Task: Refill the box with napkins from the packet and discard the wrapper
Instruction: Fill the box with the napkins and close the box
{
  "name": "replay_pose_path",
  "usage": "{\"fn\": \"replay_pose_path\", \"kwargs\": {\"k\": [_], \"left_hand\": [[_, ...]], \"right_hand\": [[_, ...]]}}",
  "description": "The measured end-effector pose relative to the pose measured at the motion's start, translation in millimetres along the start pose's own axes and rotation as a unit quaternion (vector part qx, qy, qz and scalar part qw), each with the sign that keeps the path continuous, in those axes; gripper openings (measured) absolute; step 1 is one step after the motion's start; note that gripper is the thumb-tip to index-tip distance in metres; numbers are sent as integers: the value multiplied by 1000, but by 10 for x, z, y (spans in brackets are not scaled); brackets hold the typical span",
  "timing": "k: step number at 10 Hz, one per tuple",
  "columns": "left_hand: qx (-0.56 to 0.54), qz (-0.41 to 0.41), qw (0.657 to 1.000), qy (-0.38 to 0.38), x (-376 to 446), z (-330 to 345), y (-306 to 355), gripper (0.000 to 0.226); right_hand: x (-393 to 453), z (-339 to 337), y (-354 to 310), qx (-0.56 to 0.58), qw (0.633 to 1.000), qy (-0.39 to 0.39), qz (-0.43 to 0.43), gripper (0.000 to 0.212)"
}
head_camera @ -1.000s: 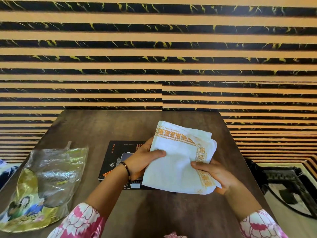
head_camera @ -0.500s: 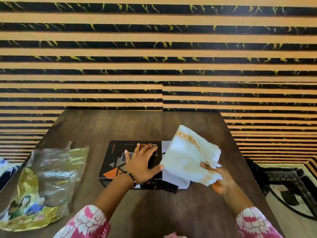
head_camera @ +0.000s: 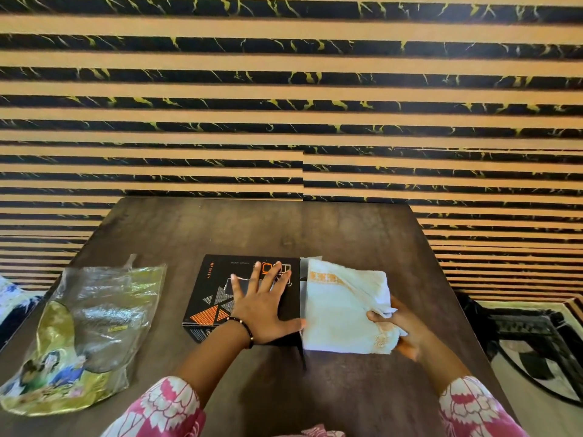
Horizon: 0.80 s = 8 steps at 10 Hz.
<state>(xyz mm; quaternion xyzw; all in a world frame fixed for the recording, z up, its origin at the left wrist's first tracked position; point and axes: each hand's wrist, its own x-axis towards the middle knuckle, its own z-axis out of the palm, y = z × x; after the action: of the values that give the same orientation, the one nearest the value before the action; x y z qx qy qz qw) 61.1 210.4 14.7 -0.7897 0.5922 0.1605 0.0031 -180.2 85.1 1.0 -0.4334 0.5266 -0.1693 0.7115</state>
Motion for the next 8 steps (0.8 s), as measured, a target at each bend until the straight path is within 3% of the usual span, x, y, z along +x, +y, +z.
{"fn": "replay_pose_path", "kwargs": {"k": [2, 3, 4, 5, 8], "left_hand": [[2, -1, 1000, 13, -9, 9, 15, 104], [4, 1, 1000, 16, -12, 20, 16, 104], [7, 2, 1000, 16, -18, 36, 22, 108], [8, -2, 1000, 15, -22, 44, 28, 105], [3, 3, 1000, 11, -33, 48, 11, 104]], "right_hand": [[22, 108, -20, -27, 999, -46, -6, 45], [65, 81, -18, -8, 999, -31, -6, 47], [116, 53, -9, 47, 997, -66, 14, 65], [154, 117, -13, 37, 994, -105, 19, 70], [133, 129, 105, -11, 994, -106, -7, 58]]}}
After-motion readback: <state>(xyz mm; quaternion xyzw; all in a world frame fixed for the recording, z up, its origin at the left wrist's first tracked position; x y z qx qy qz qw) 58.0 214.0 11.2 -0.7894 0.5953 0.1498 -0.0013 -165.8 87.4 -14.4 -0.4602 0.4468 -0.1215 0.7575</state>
